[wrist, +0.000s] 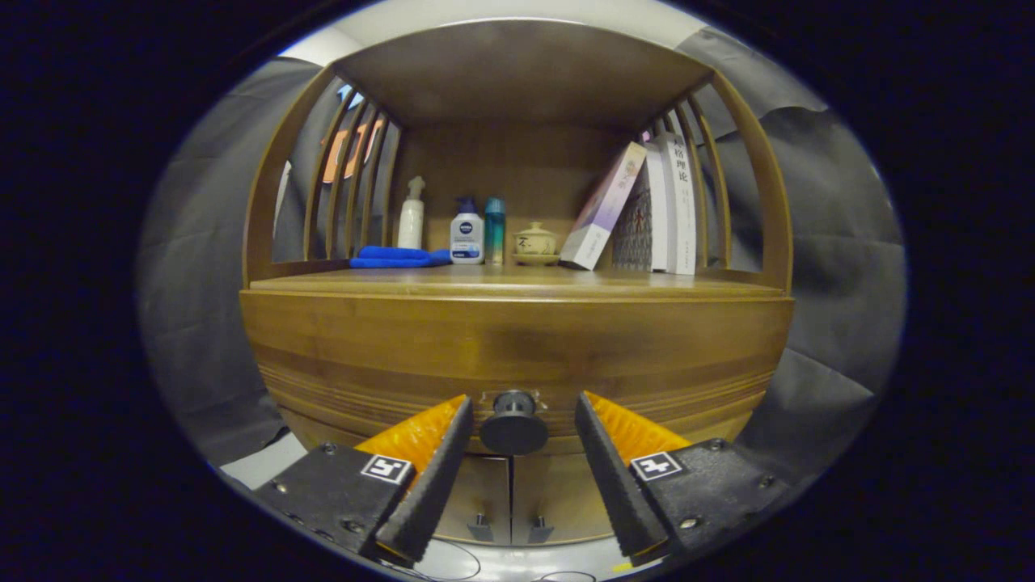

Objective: Pull open the drawer, take out the items inside it, and place them on the countertop above the cabinet.

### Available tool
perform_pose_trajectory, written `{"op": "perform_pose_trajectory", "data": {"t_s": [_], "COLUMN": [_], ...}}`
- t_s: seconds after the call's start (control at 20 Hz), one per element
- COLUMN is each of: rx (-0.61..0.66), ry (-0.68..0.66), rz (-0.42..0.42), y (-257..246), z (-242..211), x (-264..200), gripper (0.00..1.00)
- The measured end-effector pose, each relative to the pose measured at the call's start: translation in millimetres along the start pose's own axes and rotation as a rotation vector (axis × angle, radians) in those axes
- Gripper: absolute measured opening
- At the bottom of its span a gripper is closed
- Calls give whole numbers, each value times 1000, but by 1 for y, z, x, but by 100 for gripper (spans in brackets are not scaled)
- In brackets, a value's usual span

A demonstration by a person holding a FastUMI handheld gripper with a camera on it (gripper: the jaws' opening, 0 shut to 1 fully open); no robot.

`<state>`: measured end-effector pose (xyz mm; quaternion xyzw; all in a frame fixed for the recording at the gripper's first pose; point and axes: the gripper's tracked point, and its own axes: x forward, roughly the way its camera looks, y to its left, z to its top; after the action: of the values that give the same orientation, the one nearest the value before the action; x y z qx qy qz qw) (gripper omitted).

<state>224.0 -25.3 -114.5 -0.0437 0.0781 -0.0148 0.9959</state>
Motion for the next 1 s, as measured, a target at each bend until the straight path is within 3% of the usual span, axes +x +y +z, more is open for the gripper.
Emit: {"op": "perform_pose_trajectory", "data": {"t_s": [0.35, 0.75, 1.0], "rx": [-22, 10, 20], "ry": [-10, 33, 42], "rz": [-18, 12, 10], "y": [5, 3, 3], "z": [-3, -6, -10], "x": [13, 10, -7], "gripper": [53, 43, 42]}}
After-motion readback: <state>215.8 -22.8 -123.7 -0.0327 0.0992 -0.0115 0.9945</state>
